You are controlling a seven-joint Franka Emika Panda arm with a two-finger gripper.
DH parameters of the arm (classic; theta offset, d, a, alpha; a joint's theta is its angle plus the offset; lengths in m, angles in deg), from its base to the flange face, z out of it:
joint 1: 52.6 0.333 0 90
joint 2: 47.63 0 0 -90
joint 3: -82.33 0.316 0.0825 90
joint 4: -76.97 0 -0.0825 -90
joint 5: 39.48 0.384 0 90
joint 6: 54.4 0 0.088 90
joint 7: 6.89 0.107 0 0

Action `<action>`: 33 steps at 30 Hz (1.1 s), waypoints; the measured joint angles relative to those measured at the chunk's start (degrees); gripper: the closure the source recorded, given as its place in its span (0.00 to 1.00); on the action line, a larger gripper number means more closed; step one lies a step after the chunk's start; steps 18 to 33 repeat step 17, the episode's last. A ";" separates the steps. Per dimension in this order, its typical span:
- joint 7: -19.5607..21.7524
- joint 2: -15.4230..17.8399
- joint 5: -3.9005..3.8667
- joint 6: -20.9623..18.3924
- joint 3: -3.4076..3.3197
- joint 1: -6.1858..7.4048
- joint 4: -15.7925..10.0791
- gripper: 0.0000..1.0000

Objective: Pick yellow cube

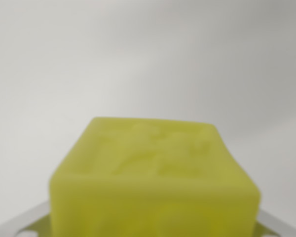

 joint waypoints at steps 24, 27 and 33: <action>0.08 1.51 -0.10 -2.62 0.00 0.00 1.10 1.00; 0.08 1.51 -0.10 -2.62 0.00 0.00 1.10 1.00; 0.08 1.51 -0.10 -2.62 0.00 0.00 1.10 1.00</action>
